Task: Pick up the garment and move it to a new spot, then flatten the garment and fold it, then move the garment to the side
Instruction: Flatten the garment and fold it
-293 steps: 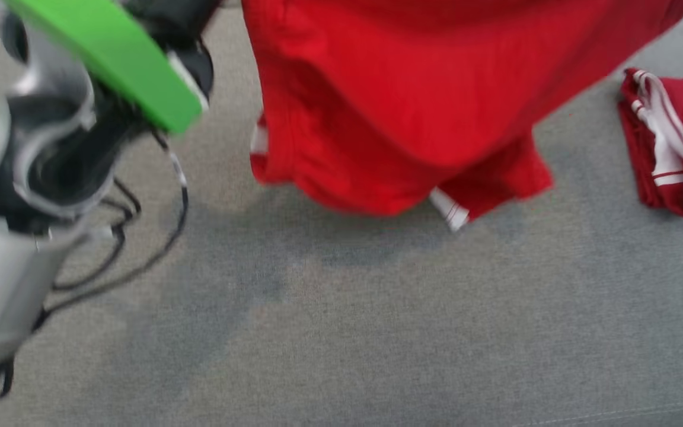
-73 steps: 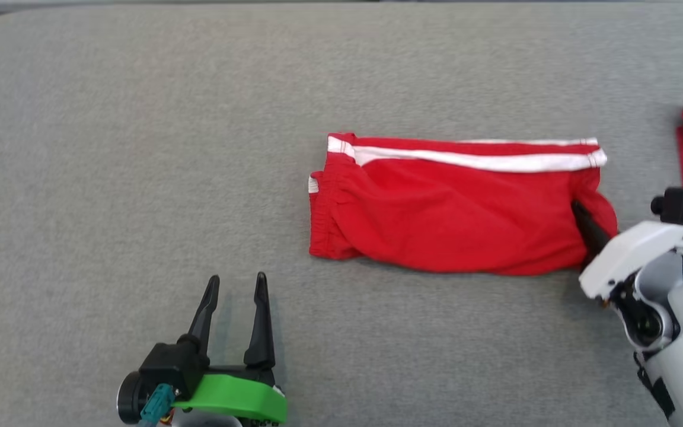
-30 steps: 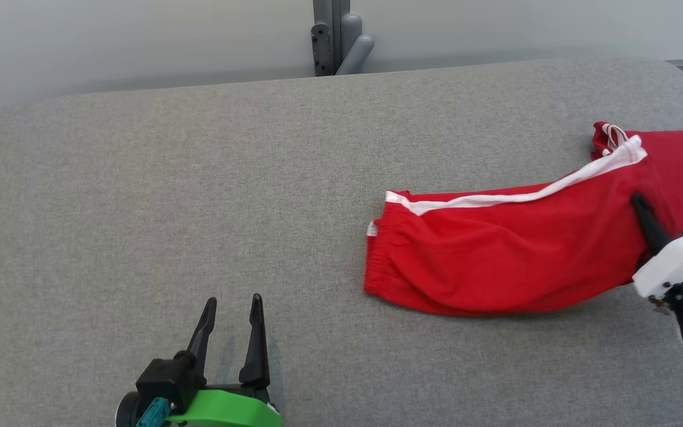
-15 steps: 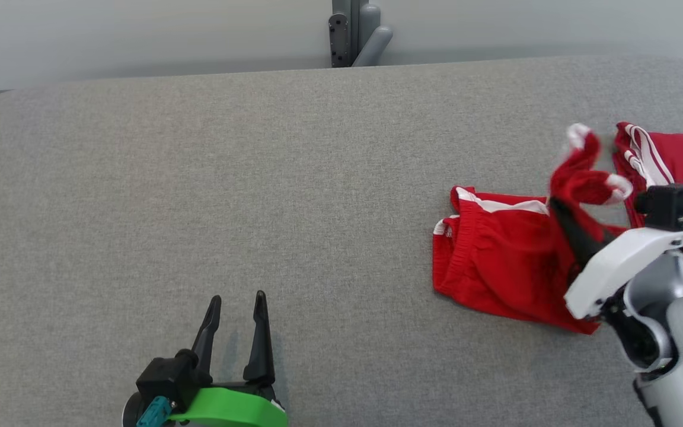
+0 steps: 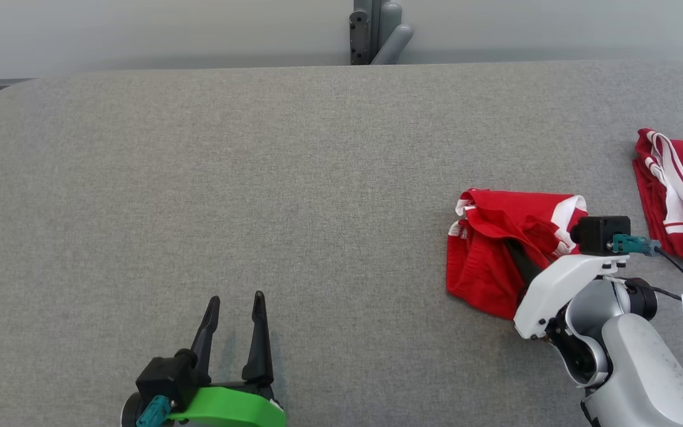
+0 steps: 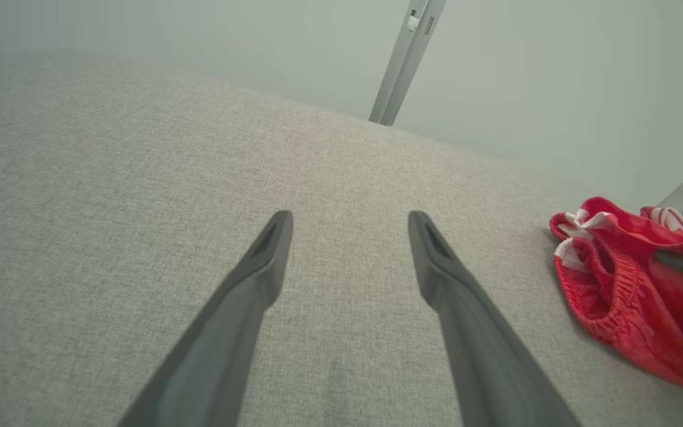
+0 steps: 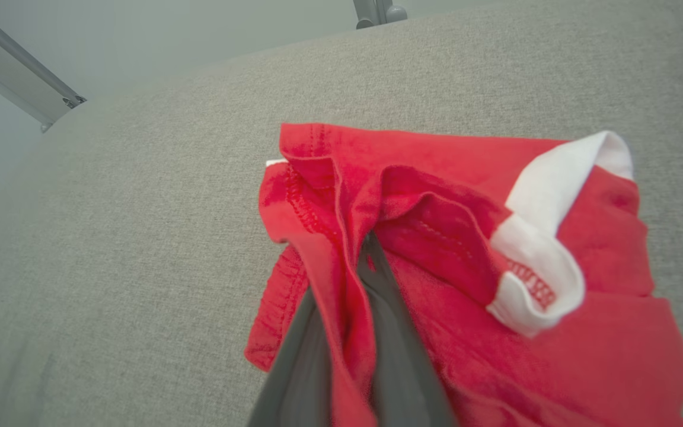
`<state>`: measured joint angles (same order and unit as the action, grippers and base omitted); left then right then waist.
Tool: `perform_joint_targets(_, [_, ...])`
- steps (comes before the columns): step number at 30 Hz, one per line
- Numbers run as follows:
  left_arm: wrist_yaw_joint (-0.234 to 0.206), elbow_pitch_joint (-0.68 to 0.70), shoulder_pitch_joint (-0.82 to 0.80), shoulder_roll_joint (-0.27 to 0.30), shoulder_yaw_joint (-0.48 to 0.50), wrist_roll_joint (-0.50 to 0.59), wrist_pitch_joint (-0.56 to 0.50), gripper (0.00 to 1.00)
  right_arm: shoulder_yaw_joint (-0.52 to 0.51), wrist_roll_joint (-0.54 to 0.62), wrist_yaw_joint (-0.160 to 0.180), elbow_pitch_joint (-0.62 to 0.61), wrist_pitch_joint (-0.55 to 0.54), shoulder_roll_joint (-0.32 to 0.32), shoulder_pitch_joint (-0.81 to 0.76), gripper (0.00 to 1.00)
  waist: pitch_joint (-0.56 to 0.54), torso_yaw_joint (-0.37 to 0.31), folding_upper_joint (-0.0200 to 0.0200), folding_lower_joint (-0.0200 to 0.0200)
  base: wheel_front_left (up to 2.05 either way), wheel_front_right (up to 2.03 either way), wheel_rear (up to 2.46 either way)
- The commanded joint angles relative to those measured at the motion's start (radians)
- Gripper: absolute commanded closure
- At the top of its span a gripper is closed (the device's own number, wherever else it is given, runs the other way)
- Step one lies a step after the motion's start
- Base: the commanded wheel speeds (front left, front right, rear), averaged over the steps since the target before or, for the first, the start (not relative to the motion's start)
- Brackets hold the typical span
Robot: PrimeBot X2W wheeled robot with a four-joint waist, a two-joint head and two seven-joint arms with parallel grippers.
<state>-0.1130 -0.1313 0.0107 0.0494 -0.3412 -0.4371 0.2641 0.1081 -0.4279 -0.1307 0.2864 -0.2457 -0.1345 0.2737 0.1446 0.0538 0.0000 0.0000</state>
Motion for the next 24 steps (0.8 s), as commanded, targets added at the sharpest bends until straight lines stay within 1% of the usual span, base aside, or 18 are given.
perform_joint_targets(1, [0.003,0.0,-0.005,0.003,0.004,0.005,0.0,0.0,-0.003,0.003,0.0,0.006,0.007,0.002,0.011,1.0,0.0,-0.001,0.0,0.0,0.0,0.0,0.0])
perform_joint_targets(9, [0.009,-0.012,-0.012,0.003,-0.008,0.004,0.0,0.0,0.021,0.031,0.0,0.104,0.052,0.053,0.067,1.0,-0.005,-0.017,0.0,0.0,0.0,0.0,0.0])
perform_joint_targets(10, [0.009,-0.014,-0.013,0.003,-0.01,0.003,0.0,0.0,0.027,0.03,0.0,0.113,0.057,0.057,0.072,0.93,-0.007,-0.018,0.0,0.0,0.0,0.0,0.0])
perform_joint_targets(11, [0.009,-0.016,-0.014,0.003,-0.011,0.003,0.0,0.0,0.037,0.029,0.0,0.12,0.062,0.061,0.078,0.71,-0.008,-0.019,0.0,0.0,0.0,0.0,0.0])
perform_joint_targets(12, [0.009,-0.017,-0.014,0.003,-0.012,0.003,0.0,0.0,0.047,0.027,0.0,0.122,0.07,0.065,0.082,0.4,-0.01,-0.02,0.0,0.0,0.0,0.0,0.0])
perform_joint_targets(13, [0.01,-0.018,-0.012,0.003,-0.012,0.003,0.0,0.0,0.055,0.024,0.0,0.125,0.075,0.067,0.083,0.0,-0.013,-0.021,0.0,0.0,0.0,0.0,0.0])
perform_joint_targets(15, [0.011,-0.02,-0.004,0.003,-0.01,0.004,0.0,0.0,0.073,0.016,0.0,0.119,0.083,0.071,0.076,0.0,-0.02,-0.022,0.0,0.0,0.0,0.0,0.0])
perform_joint_targets(18, [0.011,-0.021,0.015,0.003,-0.002,0.005,0.0,0.0,0.099,0.0,0.0,0.075,0.102,0.062,0.051,0.0,-0.035,-0.026,0.0,0.0,0.0,0.0,0.0])
perform_joint_targets(21, [0.006,-0.019,0.036,0.003,0.008,-0.002,0.0,0.0,0.122,-0.029,0.0,-0.006,0.118,0.032,0.014,0.0,-0.055,-0.033,0.0,0.0,0.0,0.0,0.0])
perform_joint_targets(24, [0.002,-0.013,0.053,0.003,0.016,-0.007,0.0,0.0,0.104,-0.053,0.0,-0.095,0.133,0.001,-0.048,0.0,-0.077,-0.037,0.0,0.0,0.0,0.0,0.0])
